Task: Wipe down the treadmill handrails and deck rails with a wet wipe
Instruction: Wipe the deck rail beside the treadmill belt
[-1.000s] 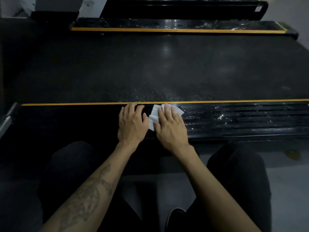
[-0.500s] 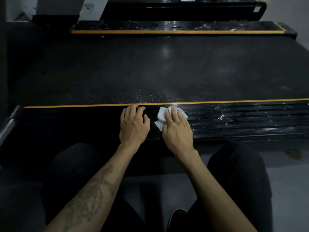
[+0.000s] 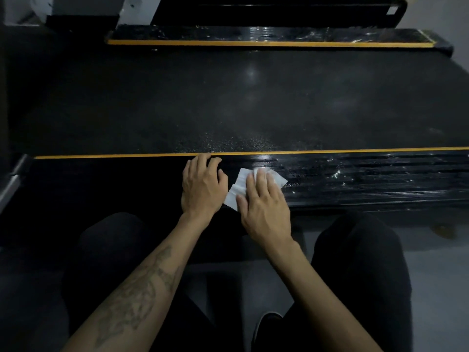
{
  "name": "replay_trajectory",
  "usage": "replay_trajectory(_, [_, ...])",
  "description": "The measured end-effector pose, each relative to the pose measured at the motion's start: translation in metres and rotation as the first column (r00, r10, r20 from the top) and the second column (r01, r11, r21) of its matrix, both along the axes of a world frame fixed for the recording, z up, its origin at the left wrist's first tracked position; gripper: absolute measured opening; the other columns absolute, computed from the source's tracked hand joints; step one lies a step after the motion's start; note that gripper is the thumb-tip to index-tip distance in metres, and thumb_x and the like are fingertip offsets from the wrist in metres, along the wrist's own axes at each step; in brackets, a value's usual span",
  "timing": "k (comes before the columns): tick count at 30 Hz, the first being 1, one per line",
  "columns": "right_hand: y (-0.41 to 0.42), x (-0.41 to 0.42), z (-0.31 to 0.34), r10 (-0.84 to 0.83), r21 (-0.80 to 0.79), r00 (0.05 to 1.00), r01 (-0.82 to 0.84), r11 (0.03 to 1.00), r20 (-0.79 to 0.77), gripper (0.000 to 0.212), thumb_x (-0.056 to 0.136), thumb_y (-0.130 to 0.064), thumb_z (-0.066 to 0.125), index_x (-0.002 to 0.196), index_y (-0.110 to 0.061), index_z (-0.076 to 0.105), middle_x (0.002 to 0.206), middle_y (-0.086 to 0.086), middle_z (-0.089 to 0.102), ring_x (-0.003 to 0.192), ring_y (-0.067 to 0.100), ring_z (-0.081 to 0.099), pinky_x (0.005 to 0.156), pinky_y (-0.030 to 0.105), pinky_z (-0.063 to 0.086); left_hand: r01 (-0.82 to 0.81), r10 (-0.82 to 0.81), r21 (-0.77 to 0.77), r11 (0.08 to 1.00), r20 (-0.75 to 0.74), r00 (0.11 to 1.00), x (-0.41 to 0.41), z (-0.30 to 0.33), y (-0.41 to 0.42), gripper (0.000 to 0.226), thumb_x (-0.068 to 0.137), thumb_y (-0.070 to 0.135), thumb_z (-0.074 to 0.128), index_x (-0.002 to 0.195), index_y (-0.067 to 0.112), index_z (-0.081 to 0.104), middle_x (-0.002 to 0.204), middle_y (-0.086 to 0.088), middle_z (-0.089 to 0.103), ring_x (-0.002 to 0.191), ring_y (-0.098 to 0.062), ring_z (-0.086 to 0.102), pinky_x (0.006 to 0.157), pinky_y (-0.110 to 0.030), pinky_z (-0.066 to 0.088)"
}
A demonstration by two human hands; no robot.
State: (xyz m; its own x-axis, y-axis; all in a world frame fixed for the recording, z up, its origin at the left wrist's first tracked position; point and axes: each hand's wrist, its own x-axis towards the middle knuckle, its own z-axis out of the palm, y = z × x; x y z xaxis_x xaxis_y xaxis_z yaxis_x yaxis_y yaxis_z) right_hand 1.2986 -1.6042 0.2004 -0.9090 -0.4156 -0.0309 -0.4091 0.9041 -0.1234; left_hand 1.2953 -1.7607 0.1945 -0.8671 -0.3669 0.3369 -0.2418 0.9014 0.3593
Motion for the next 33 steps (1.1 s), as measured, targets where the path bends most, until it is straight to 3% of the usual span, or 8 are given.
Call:
replay_trajectory(4, [0.004,-0.019,0.006,0.035,-0.038,0.999,-0.035,0.999,-0.013,0.061,0.111,-0.045,0.017,0.165,-0.015,0.013,0.172,0.009,0.004,0.159,0.023,0.000,0.129,0.036,0.001,0.012,-0.012,-0.008,1.000,0.007,1.000,0.001,0.001,-0.001,0.033,0.098,0.022,0.055,0.127,0.011,0.067,0.133,-0.008,0.060,0.126,-0.029,0.054,0.111,-0.048,0.041])
replay_trajectory(9, [0.006,0.002,0.001,-0.099,-0.087,0.995,0.097,0.991,-0.020,0.063,0.111,-0.043,0.019,0.163,-0.007,0.016,0.171,0.015,0.006,0.159,0.027,0.002,0.129,0.038,0.003,0.005,-0.005,-0.010,1.000,-0.005,1.000,0.000,-0.001,0.001,0.034,0.097,0.022,0.055,0.126,0.011,0.067,0.131,-0.008,0.060,0.124,-0.029,0.055,0.110,-0.048,0.042])
replay_trajectory(14, [-0.002,-0.006,0.002,0.030,-0.082,1.000,-0.030,0.996,-0.010,0.062,0.111,-0.043,0.022,0.164,-0.011,0.015,0.172,0.010,0.004,0.159,0.024,0.000,0.128,0.035,-0.001,0.019,-0.019,-0.029,0.999,-0.003,1.000,0.001,-0.002,-0.001,0.033,0.097,0.023,0.055,0.125,0.011,0.067,0.130,-0.008,0.061,0.121,-0.029,0.056,0.107,-0.045,0.043])
replay_trajectory(17, [0.008,-0.017,0.004,0.020,-0.082,1.000,-0.022,0.996,-0.018,0.063,0.111,-0.044,0.022,0.164,-0.011,0.014,0.172,0.009,0.005,0.159,0.021,0.000,0.127,0.033,-0.003,0.027,-0.028,-0.031,0.999,-0.007,1.000,0.000,-0.002,-0.002,0.033,0.097,0.023,0.055,0.125,0.011,0.067,0.130,-0.008,0.061,0.122,-0.028,0.056,0.107,-0.045,0.043])
replay_trajectory(21, [0.011,0.011,-0.003,-0.111,-0.120,0.993,0.105,0.987,-0.044,0.063,0.111,-0.043,0.023,0.162,-0.006,0.020,0.171,0.014,0.010,0.159,0.027,0.006,0.129,0.039,0.005,0.029,-0.030,-0.027,0.999,-0.025,0.999,-0.001,-0.003,-0.002,0.033,0.095,0.023,0.056,0.123,0.011,0.069,0.128,-0.007,0.062,0.120,-0.028,0.056,0.106,-0.045,0.044])
replay_trajectory(27, [0.009,-0.006,0.003,0.032,-0.070,0.999,-0.034,0.997,-0.029,0.060,0.111,-0.043,0.023,0.164,-0.013,0.019,0.172,0.009,0.009,0.159,0.023,0.004,0.128,0.036,0.005,0.056,-0.057,-0.022,0.998,-0.004,0.998,0.001,-0.002,-0.002,0.034,0.097,0.024,0.056,0.126,0.011,0.068,0.130,-0.007,0.061,0.122,-0.028,0.056,0.108,-0.045,0.043])
replay_trajectory(33, [0.011,0.021,-0.003,-0.084,-0.074,0.996,0.081,0.994,-0.038,0.064,0.111,-0.043,0.021,0.162,-0.004,0.020,0.170,0.017,0.011,0.159,0.029,0.009,0.128,0.041,0.012,0.046,-0.046,-0.004,0.999,0.003,0.999,0.001,0.000,0.000,0.034,0.096,0.022,0.057,0.126,0.010,0.068,0.131,-0.008,0.061,0.124,-0.029,0.055,0.110,-0.047,0.041])
